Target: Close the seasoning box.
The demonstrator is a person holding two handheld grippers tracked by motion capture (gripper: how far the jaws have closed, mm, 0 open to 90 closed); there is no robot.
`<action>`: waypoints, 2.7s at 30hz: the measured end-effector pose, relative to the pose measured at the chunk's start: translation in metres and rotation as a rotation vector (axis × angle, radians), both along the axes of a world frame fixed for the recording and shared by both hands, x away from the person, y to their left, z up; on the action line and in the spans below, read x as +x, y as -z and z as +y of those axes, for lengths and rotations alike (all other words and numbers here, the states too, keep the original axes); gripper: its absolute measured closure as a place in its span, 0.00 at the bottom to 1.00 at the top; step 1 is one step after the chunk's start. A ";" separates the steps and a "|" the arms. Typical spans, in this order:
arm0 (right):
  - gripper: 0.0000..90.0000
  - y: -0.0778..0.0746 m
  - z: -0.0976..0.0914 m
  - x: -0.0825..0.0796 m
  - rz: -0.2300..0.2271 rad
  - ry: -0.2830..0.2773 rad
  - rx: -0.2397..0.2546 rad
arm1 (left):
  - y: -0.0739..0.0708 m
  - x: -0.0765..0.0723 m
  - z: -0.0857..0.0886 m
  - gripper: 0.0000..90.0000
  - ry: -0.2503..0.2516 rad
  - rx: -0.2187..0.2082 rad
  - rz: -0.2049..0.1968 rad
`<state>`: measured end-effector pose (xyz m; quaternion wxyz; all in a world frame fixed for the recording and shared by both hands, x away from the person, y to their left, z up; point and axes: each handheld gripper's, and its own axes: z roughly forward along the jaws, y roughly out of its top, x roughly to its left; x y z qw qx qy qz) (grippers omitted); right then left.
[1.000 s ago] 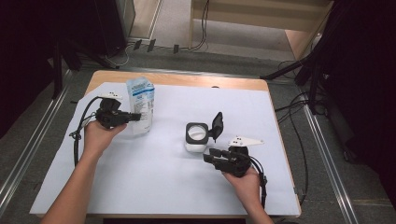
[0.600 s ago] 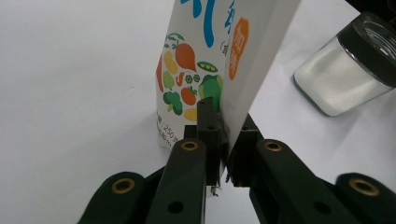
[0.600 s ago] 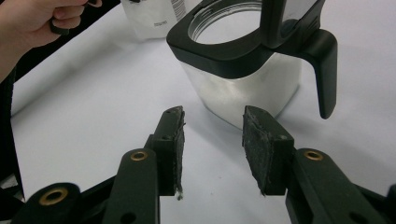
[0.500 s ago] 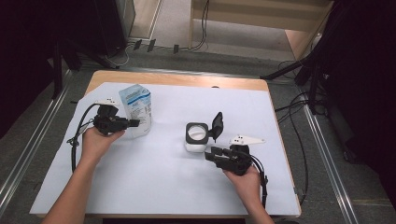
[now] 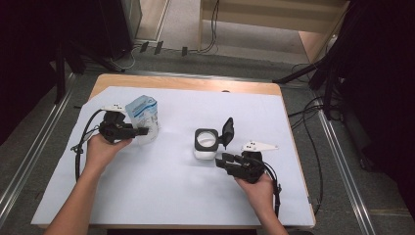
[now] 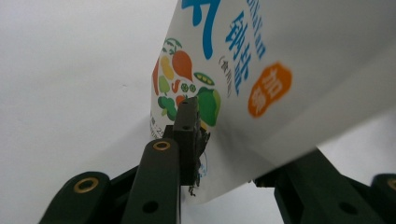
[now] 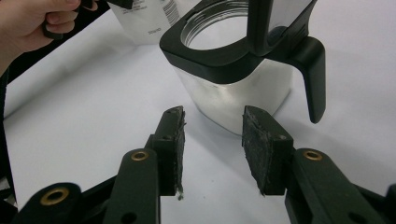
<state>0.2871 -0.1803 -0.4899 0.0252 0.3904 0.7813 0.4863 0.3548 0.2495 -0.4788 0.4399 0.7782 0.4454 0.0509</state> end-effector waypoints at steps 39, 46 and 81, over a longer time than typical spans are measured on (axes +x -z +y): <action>0.87 -0.017 -0.038 0.038 0.044 0.116 0.064 | -0.011 -0.044 0.026 0.46 -0.006 -0.004 0.014; 0.92 -0.021 -0.040 0.052 0.051 0.138 0.072 | -0.003 -0.051 0.028 0.46 0.000 0.011 0.032; 1.00 -0.042 -0.023 0.062 0.010 0.063 0.121 | 0.007 -0.060 0.030 0.46 0.046 0.030 0.024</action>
